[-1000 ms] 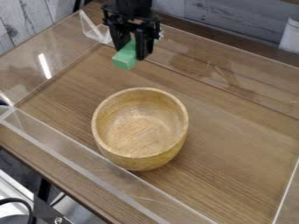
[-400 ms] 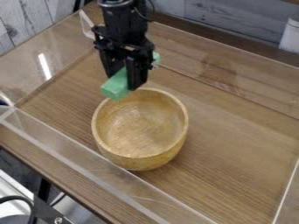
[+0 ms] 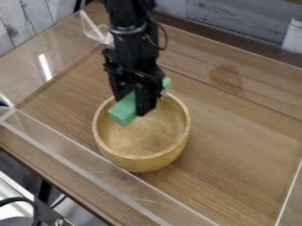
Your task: Put the green block in the brown bowl
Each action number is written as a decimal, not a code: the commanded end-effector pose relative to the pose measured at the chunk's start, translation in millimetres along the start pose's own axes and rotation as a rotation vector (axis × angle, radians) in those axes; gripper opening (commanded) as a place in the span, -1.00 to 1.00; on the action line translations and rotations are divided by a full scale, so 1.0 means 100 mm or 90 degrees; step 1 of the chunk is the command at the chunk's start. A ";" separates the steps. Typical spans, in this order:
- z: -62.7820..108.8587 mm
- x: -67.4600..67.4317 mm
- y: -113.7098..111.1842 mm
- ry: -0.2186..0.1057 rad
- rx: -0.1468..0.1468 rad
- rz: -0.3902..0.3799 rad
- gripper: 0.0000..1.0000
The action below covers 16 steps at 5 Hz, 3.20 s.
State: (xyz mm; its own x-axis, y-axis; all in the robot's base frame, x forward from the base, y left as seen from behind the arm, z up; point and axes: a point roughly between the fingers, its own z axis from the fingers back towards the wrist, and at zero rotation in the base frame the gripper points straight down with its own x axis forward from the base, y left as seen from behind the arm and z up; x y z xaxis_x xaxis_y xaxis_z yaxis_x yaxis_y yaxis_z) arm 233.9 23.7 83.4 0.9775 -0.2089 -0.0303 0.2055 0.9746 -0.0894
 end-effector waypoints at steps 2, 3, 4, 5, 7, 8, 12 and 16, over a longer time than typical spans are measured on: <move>-0.05 0.04 -0.05 -0.013 0.020 -0.017 -1.00; -0.12 0.03 -0.04 -0.002 0.022 -0.018 -1.00; -0.18 0.04 -0.04 0.007 0.024 -0.018 -1.00; -0.20 0.05 -0.03 0.013 0.024 -0.018 -1.00; -0.23 0.06 -0.03 0.022 0.024 -0.017 -1.00; -0.23 0.07 -0.02 0.025 0.023 -0.016 -1.00; -0.06 0.14 -0.02 0.004 0.022 -0.008 1.00; 0.53 0.45 0.11 -0.086 0.044 0.014 1.00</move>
State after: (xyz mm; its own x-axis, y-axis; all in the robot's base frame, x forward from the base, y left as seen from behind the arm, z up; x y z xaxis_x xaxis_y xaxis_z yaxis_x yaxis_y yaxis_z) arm 279.0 27.1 117.6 0.9819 -0.1839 0.0449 0.1858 0.9817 -0.0423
